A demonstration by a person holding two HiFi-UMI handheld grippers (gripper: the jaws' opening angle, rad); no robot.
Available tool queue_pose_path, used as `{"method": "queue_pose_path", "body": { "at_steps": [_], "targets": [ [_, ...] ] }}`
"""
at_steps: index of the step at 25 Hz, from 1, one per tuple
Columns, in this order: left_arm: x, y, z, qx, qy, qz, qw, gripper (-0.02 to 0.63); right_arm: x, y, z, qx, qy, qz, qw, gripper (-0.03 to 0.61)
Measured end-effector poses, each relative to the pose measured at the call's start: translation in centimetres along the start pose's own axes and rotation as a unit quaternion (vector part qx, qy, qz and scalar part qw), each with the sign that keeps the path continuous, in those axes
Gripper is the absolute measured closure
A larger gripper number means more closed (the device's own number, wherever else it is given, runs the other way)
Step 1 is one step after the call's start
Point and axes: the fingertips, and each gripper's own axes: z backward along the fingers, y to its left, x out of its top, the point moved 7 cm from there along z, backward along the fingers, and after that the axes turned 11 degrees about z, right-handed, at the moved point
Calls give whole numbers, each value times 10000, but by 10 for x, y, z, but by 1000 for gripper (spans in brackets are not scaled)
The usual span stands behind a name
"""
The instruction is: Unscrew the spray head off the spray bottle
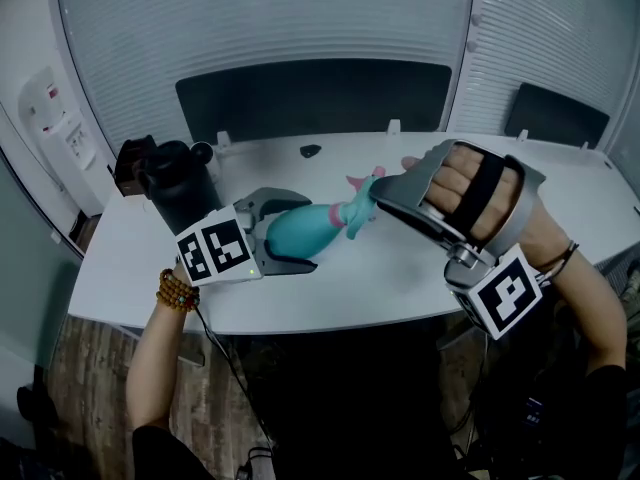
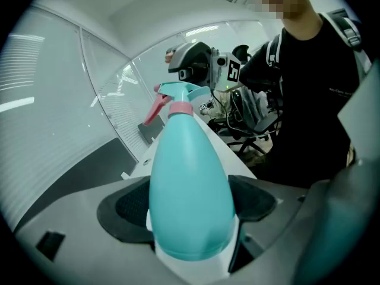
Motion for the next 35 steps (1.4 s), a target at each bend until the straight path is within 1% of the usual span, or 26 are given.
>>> {"method": "queue_pose_path", "body": {
  "at_steps": [2,3,4,5,6,7,8,9,10,11,12,14,17,18,19,21,22,23,24,25,26,28,30,31,33,35],
  "targets": [
    [-4,8,2,395,5,50,9992,209,-18,-5,1,-128,107,-818,9965,491],
    [-4,15,5,845,42,27,9964,209,-28,-6,3,-155,84,-1565,9875,491],
    [-5,23,9,1471,155,-77,9890,209,-40,-5,4,-149,-36,-2553,9668,491],
    [-6,32,12,2177,358,-281,9750,209,-51,-3,5,-93,-292,-3749,9266,491],
    [-6,38,15,2822,619,-557,9557,209,-62,1,5,20,-688,-5047,8605,491],
    [-5,42,17,3316,872,-842,9356,209,-71,9,3,181,-1156,-6264,7707,489],
    [-3,43,17,3648,1063,-1088,9186,209,-76,17,-2,386,-1604,-7228,6711,478],
    [0,42,17,3859,1179,-1288,9059,209,-77,26,-9,618,-1966,-7873,5811,471],
    [5,40,15,3999,1251,-1463,8962,209,-76,32,-16,841,-2225,-8239,5143,462],
    [10,37,13,4109,1317,-1637,8872,209,-73,37,-24,1016,-2399,-8418,4728,449],
    [14,35,11,4205,1401,-1811,8779,209,-71,40,-30,1130,-2515,-8495,4498,445],
    [19,31,8,4360,1571,-2034,8625,209,-70,41,-38,1210,-2625,-8575,4257,445],
    [24,31,10,4511,1593,-2004,8550,209,-73,45,-43,1316,-2665,-8696,3944,445],
    [25,30,10,4532,1605,-2014,8534,209,-72,47,-44,1367,-2693,-8717,3860,445],
    [27,29,9,4531,1635,-2067,8516,209,-71,47,-46,1387,-2720,-8720,3826,445],
    [31,26,4,4476,1683,-2239,8493,209,-70,45,-49,1346,-2735,-8687,3905,445],
    [33,25,0,4430,1668,-2274,8510,209,-70,44,-50,1324,-2713,-8642,4026,446],
    [35,23,-3,4371,1635,-2245,8554,209,-69,43,-51,1324,-2668,-8563,4221,449],
    [36,22,-5,4295,1605,-2177,8616,209,-67,43,-52,1343,-2602,-8441,4491,473],
    [35,21,-7,4188,1577,-2090,8695,209,-66,41,-51,1366,-2518,-8269,4839,486],
    [34,21,-8,4032,1539,-1991,8798,209,-63,39,-50,1385,-2418,-8028,5271,488],
    [31,19,-10,3581,1413,-1743,9063,209,-56,32,-46,1417,-2181,-7285,6338,489],
    [28,15,-12,3026,1222,-1445,9342,209,-46,22,-39,1473,-1923,-6248,7423,489],
    [27,13,-13,2735,1106,-1297,9467,209,-40,19,-34,1506,-1821,-5687,7879,489],
    [25,8,-13,2139,874,-1029,9675,209,-28,12,-25,1469,-1720,-4548,8614,490],
    [23,3,-14,1571,690,-805,9819,209,-14,7,-18,1384,-1604,-3319,9192,489]
  ]
}}
